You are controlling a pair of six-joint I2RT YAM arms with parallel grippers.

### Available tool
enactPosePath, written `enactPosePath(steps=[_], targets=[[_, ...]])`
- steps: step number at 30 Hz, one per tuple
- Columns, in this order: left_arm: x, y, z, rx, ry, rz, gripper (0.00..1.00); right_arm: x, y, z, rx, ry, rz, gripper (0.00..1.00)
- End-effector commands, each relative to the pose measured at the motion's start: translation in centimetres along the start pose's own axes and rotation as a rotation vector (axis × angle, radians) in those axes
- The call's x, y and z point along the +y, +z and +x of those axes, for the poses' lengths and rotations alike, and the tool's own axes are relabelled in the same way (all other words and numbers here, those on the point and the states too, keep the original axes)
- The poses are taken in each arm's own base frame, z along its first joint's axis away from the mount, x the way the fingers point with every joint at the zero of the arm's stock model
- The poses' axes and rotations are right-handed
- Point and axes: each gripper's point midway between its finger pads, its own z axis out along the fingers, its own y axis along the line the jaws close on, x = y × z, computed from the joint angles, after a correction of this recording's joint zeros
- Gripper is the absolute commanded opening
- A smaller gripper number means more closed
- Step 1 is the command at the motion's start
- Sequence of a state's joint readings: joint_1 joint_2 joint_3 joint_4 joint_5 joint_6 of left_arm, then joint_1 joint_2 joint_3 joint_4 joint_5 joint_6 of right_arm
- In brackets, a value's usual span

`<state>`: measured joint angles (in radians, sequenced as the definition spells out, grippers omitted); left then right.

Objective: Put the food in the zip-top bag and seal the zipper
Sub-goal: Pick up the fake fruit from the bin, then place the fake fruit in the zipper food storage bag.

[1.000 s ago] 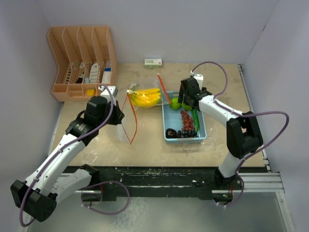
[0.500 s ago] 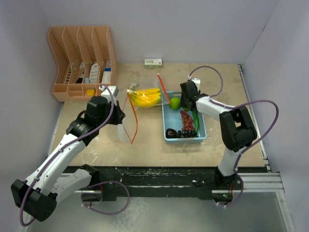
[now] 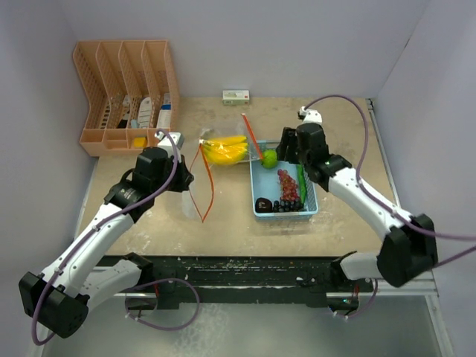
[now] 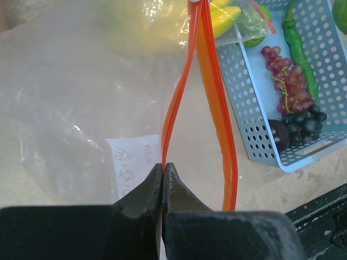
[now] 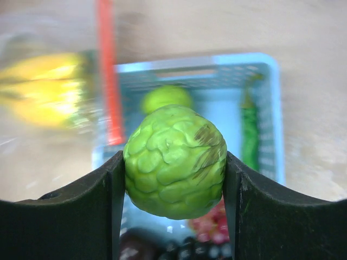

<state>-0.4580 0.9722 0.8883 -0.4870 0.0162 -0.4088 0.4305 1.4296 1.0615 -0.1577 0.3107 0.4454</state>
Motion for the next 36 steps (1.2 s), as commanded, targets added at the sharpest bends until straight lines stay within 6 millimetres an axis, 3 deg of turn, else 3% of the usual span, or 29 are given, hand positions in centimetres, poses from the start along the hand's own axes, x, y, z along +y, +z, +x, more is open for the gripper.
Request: enactPosePath(steps=[1,6,8,10,15,16,21,29,36], targets=[[-0.5,-0.1,-1.2,-0.044,-0.008,0.023,0.00,9.6,-6.9,-1.7,-0.101,-0.066,-0.447,0.00],[-0.3,-0.2,-1.2,-0.044,-0.007,0.015,0.00,21.5,-16.1,-0.8,-0.151,-0.152,-0.956,0.00],[-0.3,-0.2,-1.2,-0.044,-0.009,0.013,0.00,25.0,-19.1,0.1,-0.160,-0.178,-1.137,0.00],[-0.3,-0.2,-1.2,-0.047,-0.009,0.013,0.00,27.3,-20.7,0.8,-0.173,-0.180,-1.260,0.00],[-0.4,-0.2,-1.2,-0.047,-0.010,0.018,0.00,30.1,-21.2,3.0,-0.126,-0.155,-1.415,0.00],[-0.4,-0.3,-1.2,-0.047,-0.009,0.023,0.00,30.5,-21.1,3.4,-0.117,-0.153,-1.419,0.00],[-1.4,-1.1,-1.7,-0.057,-0.013,0.069,0.00,31.1,-16.3,4.6,-0.082,-0.142,-1.250,0.00],[-3.6,-4.1,-3.1,-0.101,-0.030,0.172,0.00,29.2,-11.0,5.2,-0.070,-0.142,-0.975,0.00],[-5.2,-4.2,-3.1,-0.107,-0.067,0.268,0.00,26.9,-7.9,4.5,-0.066,-0.160,-0.699,0.03]])
